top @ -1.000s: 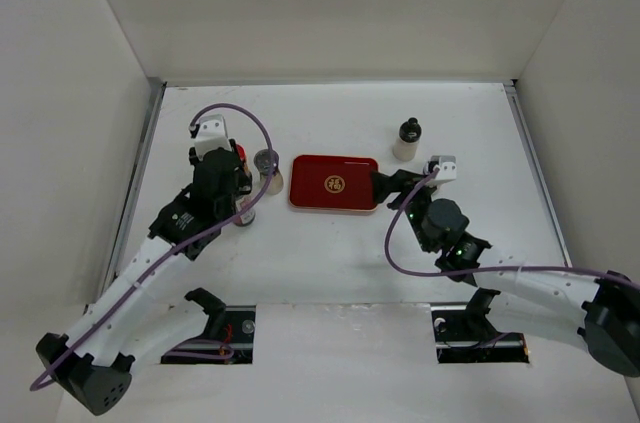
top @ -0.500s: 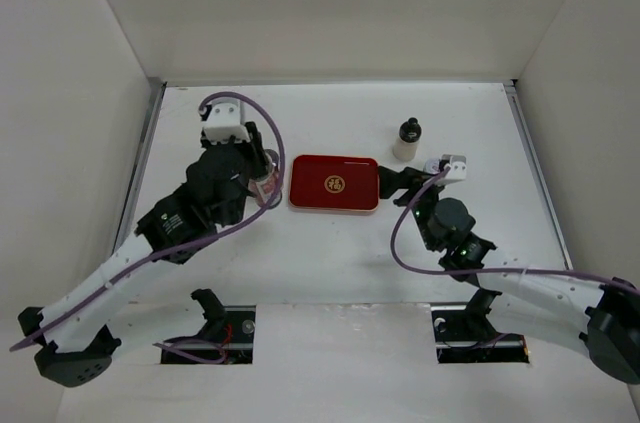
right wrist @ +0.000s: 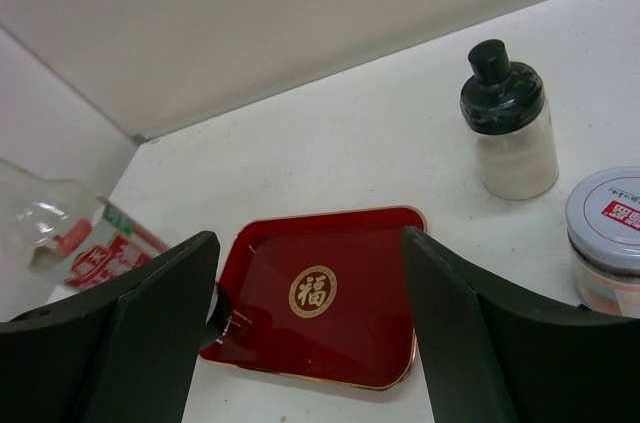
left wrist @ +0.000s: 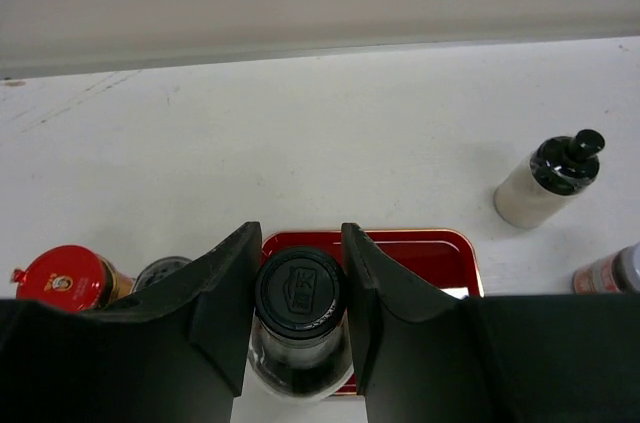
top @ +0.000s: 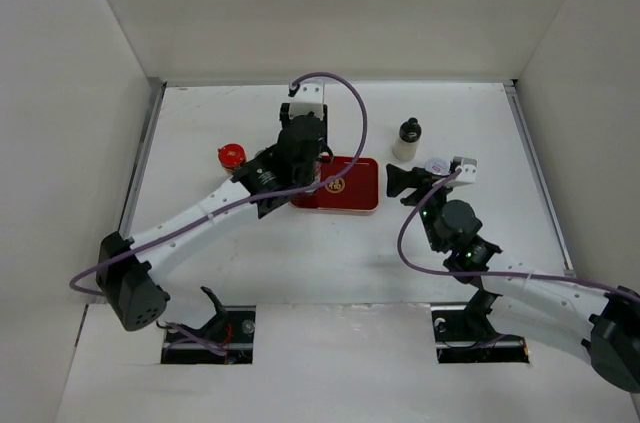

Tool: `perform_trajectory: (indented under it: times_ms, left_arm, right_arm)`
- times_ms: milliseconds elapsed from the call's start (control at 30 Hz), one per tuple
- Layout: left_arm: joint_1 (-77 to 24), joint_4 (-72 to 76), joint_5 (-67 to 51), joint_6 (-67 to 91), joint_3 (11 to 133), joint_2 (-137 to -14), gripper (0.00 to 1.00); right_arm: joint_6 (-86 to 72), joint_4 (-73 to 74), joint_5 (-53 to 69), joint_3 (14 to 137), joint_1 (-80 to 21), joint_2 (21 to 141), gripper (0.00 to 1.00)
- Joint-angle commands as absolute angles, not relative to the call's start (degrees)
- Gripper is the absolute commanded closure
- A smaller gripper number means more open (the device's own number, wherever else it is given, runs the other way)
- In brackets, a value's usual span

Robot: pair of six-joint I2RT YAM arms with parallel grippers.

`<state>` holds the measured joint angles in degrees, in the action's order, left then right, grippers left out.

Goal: Organize the condiment bottles

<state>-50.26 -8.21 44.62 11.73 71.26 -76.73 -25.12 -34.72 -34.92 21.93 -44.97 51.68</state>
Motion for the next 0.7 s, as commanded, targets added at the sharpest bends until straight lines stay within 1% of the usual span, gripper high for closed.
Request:
perform_trajectory:
  times_ms: [0, 333, 667]
  left_arm:
    - [-48.30, 7.11, 42.19, 10.37, 74.36, -76.63, 0.92]
    - [-42.67, 11.69, 36.21, 10.72, 74.45, -84.46, 0.92]
    - [-40.82, 16.78, 34.81, 10.90, 70.58, -85.61, 0.91]
  right_arm:
    - [-26.02, -36.48, -36.12, 21.88, -44.51, 50.89, 0.21]
    - [-25.93, -36.83, -35.95, 22.24, -44.52, 52.65, 0.21]
    - [-25.93, -36.91, -35.86, 22.24, -44.60, 53.00, 0.20]
